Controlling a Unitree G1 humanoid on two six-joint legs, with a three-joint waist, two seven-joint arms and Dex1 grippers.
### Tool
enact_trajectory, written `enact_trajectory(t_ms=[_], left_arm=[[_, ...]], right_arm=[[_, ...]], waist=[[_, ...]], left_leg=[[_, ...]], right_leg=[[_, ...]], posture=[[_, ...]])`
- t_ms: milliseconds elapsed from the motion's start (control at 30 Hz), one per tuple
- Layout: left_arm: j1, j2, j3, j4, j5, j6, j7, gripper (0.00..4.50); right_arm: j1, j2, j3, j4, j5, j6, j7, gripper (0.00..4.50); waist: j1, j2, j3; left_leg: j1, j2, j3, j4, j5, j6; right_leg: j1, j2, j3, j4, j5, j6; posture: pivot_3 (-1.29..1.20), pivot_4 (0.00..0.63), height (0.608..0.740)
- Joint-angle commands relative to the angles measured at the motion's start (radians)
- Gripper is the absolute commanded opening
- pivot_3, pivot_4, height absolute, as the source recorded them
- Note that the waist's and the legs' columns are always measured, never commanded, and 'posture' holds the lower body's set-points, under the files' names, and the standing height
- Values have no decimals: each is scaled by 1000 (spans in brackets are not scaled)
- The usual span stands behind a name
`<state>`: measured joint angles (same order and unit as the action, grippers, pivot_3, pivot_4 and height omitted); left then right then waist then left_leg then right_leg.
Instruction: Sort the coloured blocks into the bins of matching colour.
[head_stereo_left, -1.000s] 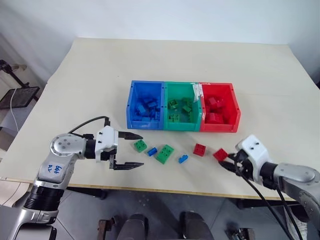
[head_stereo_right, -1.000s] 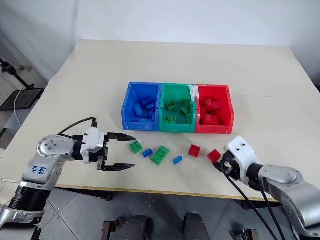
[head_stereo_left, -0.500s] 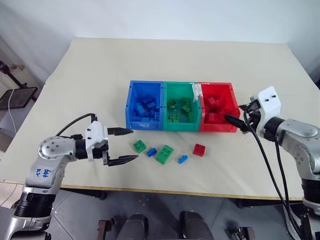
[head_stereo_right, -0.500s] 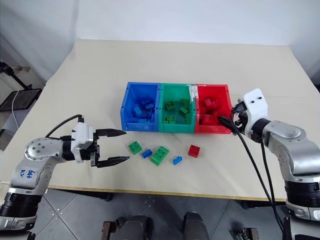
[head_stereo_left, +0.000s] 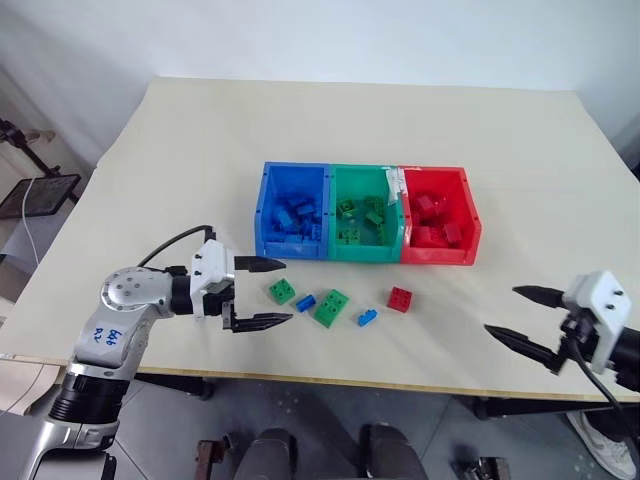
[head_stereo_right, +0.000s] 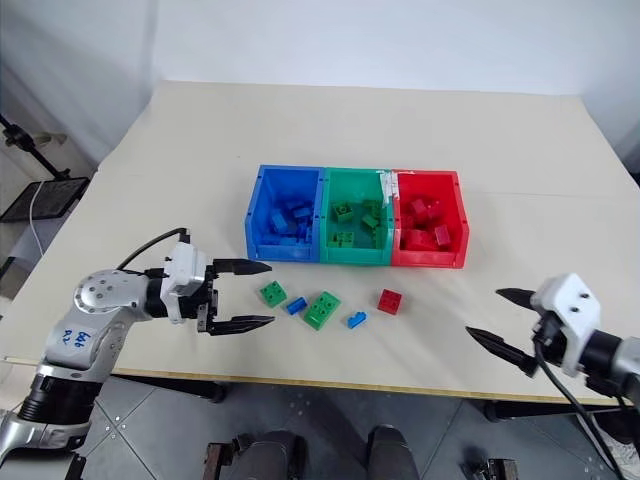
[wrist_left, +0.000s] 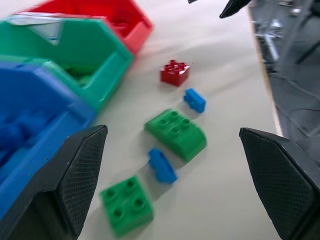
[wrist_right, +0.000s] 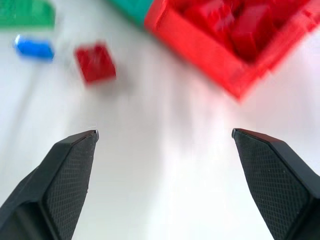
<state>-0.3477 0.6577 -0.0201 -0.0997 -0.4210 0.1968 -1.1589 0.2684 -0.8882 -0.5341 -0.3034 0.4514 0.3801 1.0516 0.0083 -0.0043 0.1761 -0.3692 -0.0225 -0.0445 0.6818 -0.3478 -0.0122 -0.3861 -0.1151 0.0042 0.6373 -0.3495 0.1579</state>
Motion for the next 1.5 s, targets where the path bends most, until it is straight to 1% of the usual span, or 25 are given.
enact_trajectory(t_ms=[33, 133, 200, 267, 400, 467, 567, 667, 700, 767, 900, 1000, 1033, 1133, 1233, 1300, 1400, 1500], left_arm=[[-17, -1, -5, 4, 5, -19, -15, 4500], [-21, 0, 1, 8, 5, -24, -14, 4500], [5, 35, 11, -13, -26, 23, -46, 4500], [25, 52, 21, -25, -33, 29, -56, 4500], [69, 68, 64, 10, -29, 8, -52, 4500], [76, 66, 85, 24, -17, -26, -39, 4500], [77, 64, 105, 21, -17, -51, -25, 4500], [86, 68, 115, 15, -21, -60, -22, 4500], [91, 69, 118, 13, -22, -63, -22, 4500], [98, 68, 120, 8, -22, -66, -20, 4500], [98, 59, 124, -7, -26, -65, 5, 4500], [98, 60, 122, -9, -27, -63, 10, 4500], [99, 60, 122, -11, -29, -61, 12, 4500], [96, 50, 136, -23, -49, -56, 28, 4500], [61, 14, 186, -48, -108, 5, 114, 4500], [45, 16, 196, -57, -105, 14, 131, 4500], [37, 25, 211, -76, -117, 46, 149, 4500], [65, 34, 202, -90, -105, 46, 133, 4500]], right_arm=[[8, -31, -10, 0, 2, -46, 59, 4484], [-44, -40, 66, -32, 26, -7, 61, 4484], [-156, -61, 211, -104, 75, 164, 28, 4484], [-257, -53, 304, -126, 88, 245, 2, 4484], [-415, -41, 493, -74, -16, 274, -39, 4484], [-492, -4, 568, -50, -44, 294, -67, 4484], [-582, 40, 644, 4, -109, 295, -112, 4484], [-629, 63, 699, 55, -170, 268, -134, 4484], [-640, 75, 709, 67, -180, 264, -141, 4309], [-648, 91, 718, 71, -184, 269, -144, 3885], [-612, 68, 726, 24, -178, 264, -107, 2595], [-597, 70, 692, 16, -165, 254, -109, 1611], [-591, 75, 670, 8, -148, 240, -103, 1455], [-598, 124, 547, -33, -34, 289, -131, 1463], [-631, 148, 433, -29, 7, 330, -208, 1463], [-669, 179, 367, -10, 33, 361, -274, 1463], [-751, 226, 291, 74, -28, 292, -418, 1463], [-821, 214, 335, 217, -101, 244, -440, 1463]], waist=[[-10, 0, 0], [-13, 0, 0], [-19, 0, 0], [-24, 0, 0], [-8, 1, 0], [-4, 1, 0], [-5, 0, 1], [-8, 0, 1], [-9, 0, 0], [-11, 0, 0], [-11, 0, 0], [-11, 0, 0], [-11, 0, 0], [-10, 0, 1], [-10, 0, 1], [-10, 0, 1], [-14, 0, 0], [-16, 0, 0]], left_leg=[[0, 1, 0, 0, 0, 0], [0, 2, 0, -1, 0, 0], [0, 3, 0, -1, 0, 0], [0, 4, 0, 0, 0, -1], [-3, 3, -3, -1, 0, -2], [-3, 1, -3, 0, 0, -2], [-5, 1, -4, 0, 0, -2], [-5, 1, -3, 0, 0, -2], [-5, 1, -4, 0, 0, -2], [-5, 1, -3, 0, 0, -2], [-5, 2, -3, 0, 0, -2], [-5, 2, -3, 0, 0, -2], [-5, 2, -3, 0, 0, -2], [-5, 2, -3, 0, 0, -2], [-5, 2, -3, 0, 0, -2], [-5, 2, -3, 0, 0, -2], [-5, 2, -3, 0, 0, -2], [-5, 2, -2, 0, 0, -2]], right_leg=[[0, 0, 0, 0, 0, 0], [-1, 0, 0, 0, 0, 0], [-1, 0, 0, 0, 0, 0], [-2, 0, 0, -1, 0, -1], [-5, -2, -1, -2, 1, -1], [-5, -3, -1, -2, 1, -1], [-5, -4, -2, -4, 1, -1], [-6, -4, -2, -2, 1, -1], [-6, -3, -3, -2, 1, -1], [-6, -3, -3, 0, 1, -1], [-6, -3, -3, 0, 1, -1], [-6, -3, -3, 0, 1, -1], [-6, -3, -3, 0, 1, -1], [-6, -3, -3, 0, 1, -1], [-6, -3, -3, 1, 1, -1], [-6, -3, -3, 1, 1, -1], [-6, -2, -3, 2, 1, -1], [-7, -3, -2, 3, 1, -1]], posture=[[0, 150, 740], [0, 150, 740], [0, 150, 740], [0, 150, 740], [0, 150, 740], [0, 150, 740], [0, 150, 740], [0, 150, 740], [0, 150, 740], [0, 150, 740], [0, 150, 740], [0, 150, 740], [0, 150, 740], [0, 150, 740], [0, 150, 740], [0, 150, 740], [0, 150, 740], [0, 150, 740]])
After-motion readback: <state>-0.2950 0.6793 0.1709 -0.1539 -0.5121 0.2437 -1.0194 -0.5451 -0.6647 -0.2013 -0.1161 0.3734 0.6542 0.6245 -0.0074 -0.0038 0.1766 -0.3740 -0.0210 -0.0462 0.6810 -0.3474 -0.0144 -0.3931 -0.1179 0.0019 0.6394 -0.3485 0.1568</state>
